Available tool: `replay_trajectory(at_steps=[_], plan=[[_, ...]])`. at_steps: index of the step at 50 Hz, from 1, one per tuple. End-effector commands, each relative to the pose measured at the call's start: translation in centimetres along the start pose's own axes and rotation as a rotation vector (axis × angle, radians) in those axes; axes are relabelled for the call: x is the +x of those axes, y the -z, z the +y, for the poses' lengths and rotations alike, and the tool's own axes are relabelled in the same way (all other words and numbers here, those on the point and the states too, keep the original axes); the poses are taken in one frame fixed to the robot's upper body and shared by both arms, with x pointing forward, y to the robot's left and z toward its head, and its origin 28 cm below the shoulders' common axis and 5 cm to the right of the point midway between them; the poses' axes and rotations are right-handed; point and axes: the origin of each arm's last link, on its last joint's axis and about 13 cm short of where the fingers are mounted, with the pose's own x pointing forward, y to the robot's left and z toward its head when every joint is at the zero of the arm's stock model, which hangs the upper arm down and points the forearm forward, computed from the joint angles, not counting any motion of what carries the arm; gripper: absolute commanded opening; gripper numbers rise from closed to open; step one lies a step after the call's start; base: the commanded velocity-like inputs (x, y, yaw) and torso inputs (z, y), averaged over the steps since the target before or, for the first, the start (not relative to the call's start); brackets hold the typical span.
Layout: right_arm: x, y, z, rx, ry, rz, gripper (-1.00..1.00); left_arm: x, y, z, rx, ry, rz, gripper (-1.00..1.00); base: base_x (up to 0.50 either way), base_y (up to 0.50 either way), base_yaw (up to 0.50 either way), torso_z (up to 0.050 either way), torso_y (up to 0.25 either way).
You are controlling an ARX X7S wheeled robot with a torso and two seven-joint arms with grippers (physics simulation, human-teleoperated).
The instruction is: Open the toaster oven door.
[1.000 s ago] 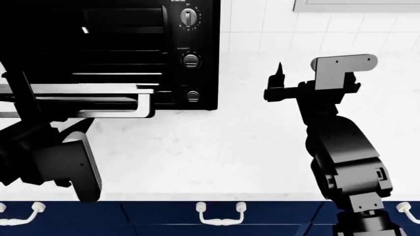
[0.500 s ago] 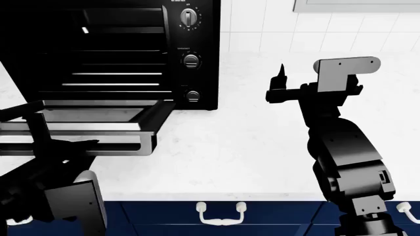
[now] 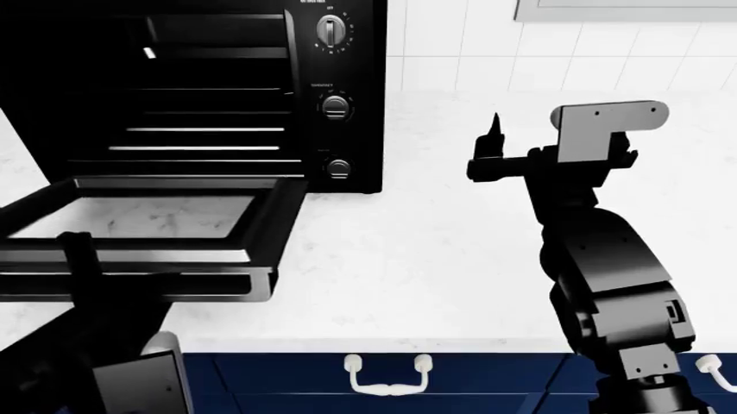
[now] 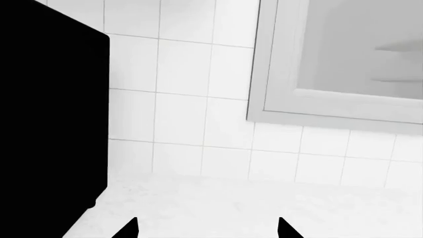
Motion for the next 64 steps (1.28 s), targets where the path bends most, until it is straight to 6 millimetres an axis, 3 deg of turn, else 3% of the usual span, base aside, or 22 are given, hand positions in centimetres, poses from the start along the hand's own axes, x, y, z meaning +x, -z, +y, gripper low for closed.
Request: replay_trajectory(at_steps=[1,18,32,64], plan=[[0.0,0.0,0.1,-0.002,0.0,0.0,1.0,-0.2,-0.4,-2.8,-0.053,0.1,-0.027,-1.0,0.0,0.0,0.0,0.0,0.0],[-0.1,0.4,0.1,-0.004,0.002,0.008,1.0,0.5,-0.3,-6.4,-0.086,0.14,-0.042,-1.0,0.0,0.0,0.0,0.0,0.001],[-0.3,0.7,0.2,-0.003,0.002,0.013,1.0,2.0,-0.3,-9.5,-0.099,0.061,-0.067,-1.0,0.02,0.0,-0.01,0.0,0.0],[-1.7,0.4,-1.3,-0.031,0.045,0.013,1.0,9.6,1.1,-14.2,-0.146,0.098,-0.068,-1.0,0.03,-0.01,-0.03,0.0,0.0]])
